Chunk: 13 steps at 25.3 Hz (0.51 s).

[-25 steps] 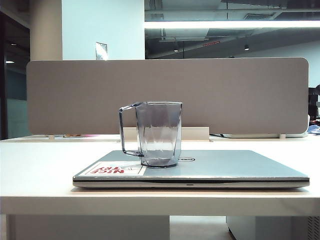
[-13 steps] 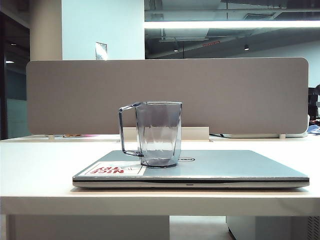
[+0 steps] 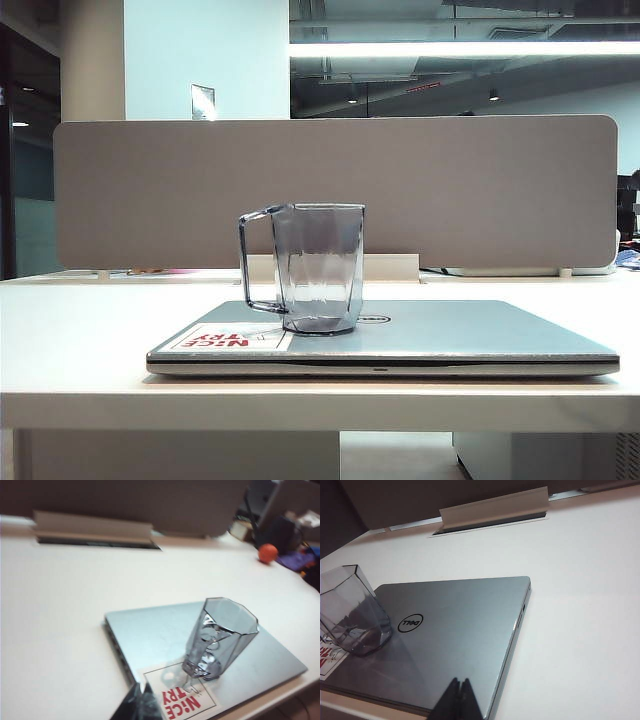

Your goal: Pick up the water cup and place it on the side of the laptop away from you.

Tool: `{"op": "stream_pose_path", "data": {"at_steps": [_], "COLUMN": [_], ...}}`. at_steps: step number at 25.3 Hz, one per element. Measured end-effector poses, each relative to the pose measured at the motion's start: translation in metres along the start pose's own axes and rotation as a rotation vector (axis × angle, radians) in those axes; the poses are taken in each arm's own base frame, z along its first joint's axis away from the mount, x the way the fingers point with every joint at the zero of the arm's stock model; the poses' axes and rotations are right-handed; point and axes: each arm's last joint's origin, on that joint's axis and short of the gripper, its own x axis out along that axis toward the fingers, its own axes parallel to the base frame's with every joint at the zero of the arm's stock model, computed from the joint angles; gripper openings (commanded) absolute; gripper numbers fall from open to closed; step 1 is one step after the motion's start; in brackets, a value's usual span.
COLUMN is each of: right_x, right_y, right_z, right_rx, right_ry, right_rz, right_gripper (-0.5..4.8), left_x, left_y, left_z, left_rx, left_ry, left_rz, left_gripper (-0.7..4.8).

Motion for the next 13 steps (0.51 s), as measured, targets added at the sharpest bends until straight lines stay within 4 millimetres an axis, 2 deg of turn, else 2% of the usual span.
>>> {"op": "stream_pose_path", "data": {"at_steps": [4, 8, 13], "right_x": [0.0, 0.0, 0.0], "right_y": [0.0, 0.0, 0.0], "right_z": [0.0, 0.0, 0.0], "right_rx": [0.0, 0.0, 0.0], "right_ry": [0.0, 0.0, 0.001], "right_rz": [0.0, 0.0, -0.001], "right_gripper": [-0.01, -0.01, -0.01], "left_x": [0.022, 0.043, 0.082], "left_y": [-0.006, -0.013, -0.039], "left_z": [0.008, 0.009, -0.009], "left_rx": [0.059, 0.07, 0.101], "left_ry": [0.06, 0.122, 0.26], "left_rz": [-0.107, -0.112, -0.154], "left_gripper": [-0.05, -0.05, -0.05]}}
